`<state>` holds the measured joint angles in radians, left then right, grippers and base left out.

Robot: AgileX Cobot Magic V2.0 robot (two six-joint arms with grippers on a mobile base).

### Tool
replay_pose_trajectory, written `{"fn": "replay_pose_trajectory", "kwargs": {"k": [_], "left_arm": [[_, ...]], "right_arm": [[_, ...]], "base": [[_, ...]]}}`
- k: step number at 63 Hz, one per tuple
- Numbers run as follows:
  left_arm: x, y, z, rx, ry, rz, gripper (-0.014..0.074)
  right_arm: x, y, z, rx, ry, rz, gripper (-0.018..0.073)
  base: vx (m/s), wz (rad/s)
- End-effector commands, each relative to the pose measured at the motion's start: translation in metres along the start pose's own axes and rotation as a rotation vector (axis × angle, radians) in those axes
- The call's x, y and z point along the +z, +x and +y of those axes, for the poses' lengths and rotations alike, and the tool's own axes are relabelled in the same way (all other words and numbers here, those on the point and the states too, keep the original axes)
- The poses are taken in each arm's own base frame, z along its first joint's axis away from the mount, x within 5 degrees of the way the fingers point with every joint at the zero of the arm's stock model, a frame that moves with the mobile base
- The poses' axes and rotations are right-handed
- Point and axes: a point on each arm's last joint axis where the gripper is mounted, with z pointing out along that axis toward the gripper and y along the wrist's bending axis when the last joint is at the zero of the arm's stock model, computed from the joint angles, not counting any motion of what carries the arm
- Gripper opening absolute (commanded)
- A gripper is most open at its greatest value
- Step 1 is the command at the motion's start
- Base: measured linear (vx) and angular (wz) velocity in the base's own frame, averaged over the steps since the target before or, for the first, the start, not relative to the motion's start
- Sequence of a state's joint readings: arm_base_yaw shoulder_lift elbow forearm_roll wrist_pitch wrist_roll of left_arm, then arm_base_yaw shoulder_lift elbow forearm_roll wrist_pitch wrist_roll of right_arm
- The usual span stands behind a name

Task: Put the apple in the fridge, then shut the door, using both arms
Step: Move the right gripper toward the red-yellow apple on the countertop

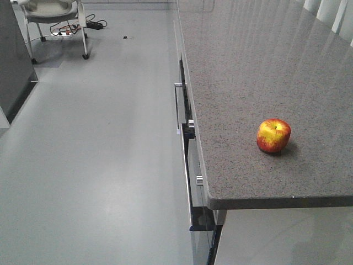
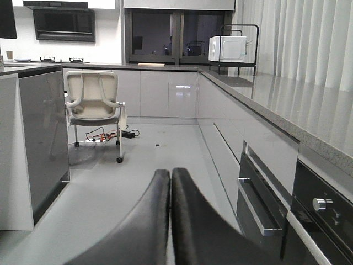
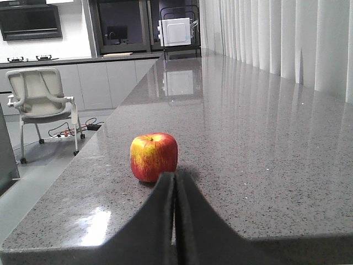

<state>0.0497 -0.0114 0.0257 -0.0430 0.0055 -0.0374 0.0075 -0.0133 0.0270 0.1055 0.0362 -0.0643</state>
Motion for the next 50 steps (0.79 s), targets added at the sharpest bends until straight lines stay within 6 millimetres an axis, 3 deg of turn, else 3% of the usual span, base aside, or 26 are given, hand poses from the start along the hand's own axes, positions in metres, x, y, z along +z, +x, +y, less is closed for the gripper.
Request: {"fn": "replay_pose_trajectory", "kwargs": {"k": [1, 35, 43, 50], "left_arm": [[-0.001, 0.0, 0.0, -0.007, 0.002, -0.068, -0.0006], [-0.001, 0.0, 0.0, -0.007, 0.002, -0.068, -0.0006], [-0.001, 0.0, 0.0, -0.007, 0.002, -0.068, -0.0006], [-0.001, 0.0, 0.0, -0.007, 0.002, -0.068, -0.0006]], "right_arm": [[-0.001, -0.003, -0.001, -0.009, 0.01, -0.077, -0.0004], [-0.002, -0.008, -0.001, -0.014, 0.011, -0.1, -0.0004], [-0.004, -0.033, 0.0, -0.013, 0.007, -0.142, -0.0004], [-0.006, -0.071, 0.003, -0.031, 0.001, -0.163, -0.0004]], "base": [[0.0, 0.0], [0.0, 0.0], [0.0, 0.0], [0.0, 0.0]]}}
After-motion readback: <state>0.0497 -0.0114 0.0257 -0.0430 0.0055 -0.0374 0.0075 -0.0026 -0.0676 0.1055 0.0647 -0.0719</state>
